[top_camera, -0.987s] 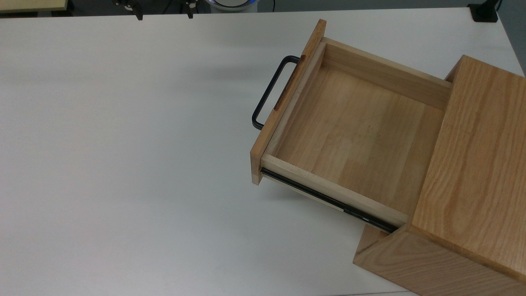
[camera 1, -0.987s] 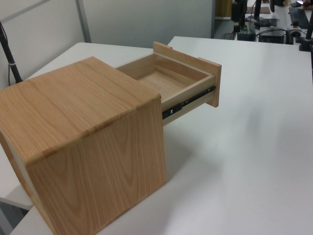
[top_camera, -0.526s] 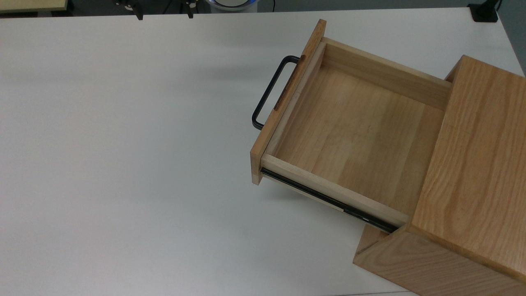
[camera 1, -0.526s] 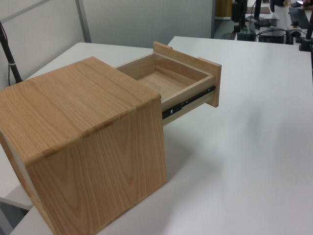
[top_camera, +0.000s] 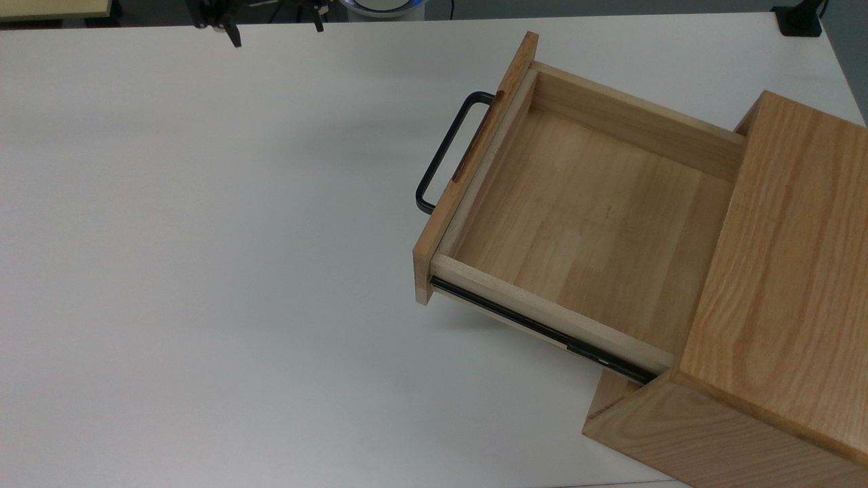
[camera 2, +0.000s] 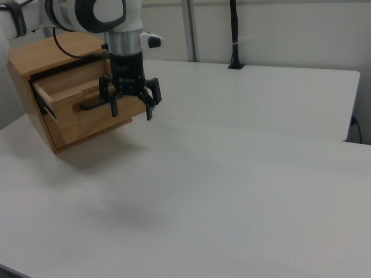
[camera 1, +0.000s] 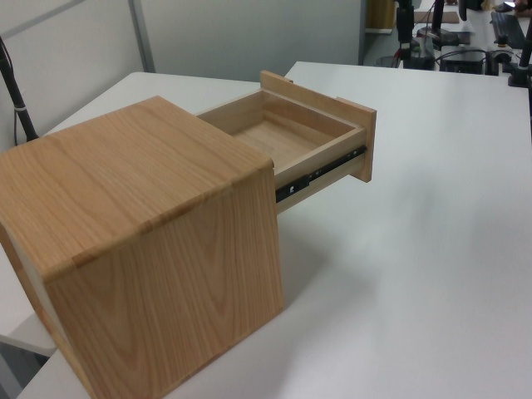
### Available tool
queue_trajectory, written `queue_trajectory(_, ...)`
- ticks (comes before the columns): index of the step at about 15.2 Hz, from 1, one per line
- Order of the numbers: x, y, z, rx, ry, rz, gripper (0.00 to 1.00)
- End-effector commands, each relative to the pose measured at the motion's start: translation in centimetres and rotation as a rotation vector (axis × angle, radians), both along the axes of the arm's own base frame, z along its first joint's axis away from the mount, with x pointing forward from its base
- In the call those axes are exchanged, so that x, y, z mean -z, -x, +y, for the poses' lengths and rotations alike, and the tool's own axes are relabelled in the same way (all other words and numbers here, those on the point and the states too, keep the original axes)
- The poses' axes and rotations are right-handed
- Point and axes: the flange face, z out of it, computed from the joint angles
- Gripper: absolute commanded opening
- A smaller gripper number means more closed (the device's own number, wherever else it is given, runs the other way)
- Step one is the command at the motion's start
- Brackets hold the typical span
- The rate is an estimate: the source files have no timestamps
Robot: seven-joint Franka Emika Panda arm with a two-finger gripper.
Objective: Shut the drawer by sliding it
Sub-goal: 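Lower the gripper toward the drawer front beside the black handle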
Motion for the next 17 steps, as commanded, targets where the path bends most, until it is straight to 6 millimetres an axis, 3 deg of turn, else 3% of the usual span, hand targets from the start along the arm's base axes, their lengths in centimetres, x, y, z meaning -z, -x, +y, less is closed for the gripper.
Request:
queue_trajectory(1,1.4,-0.4,0.9,-0.259,0.017,0.040,1.00)
queue_trajectory(3,1.6,-0.5,1.1,-0.434,0.018,0.052,0.95)
queue_trajectory(4,1.7,-0.6,1.3,-0.474,0.012,0.054,0.84)
queue_trajectory(7,1.5,-0.9,3.7,-0.542,0.013,0.039,0.38)
queue_trajectory(8,1.6,-1.4,5.3,-0.570,0.023,0.016,0.20)
queue_trajectory(9,1.5,-1.6,5.7,-0.579,0.027,0.004,0.09)
queue_trajectory(11,1.7,-2.5,7.1,-0.605,0.042,-0.039,0.01)
queue_trajectory(13,2.1,-3.6,9.3,-0.641,0.063,-0.091,0.00)
queue_trajectory(17,3.7,-5.2,11.8,-0.674,0.078,-0.125,0.00)
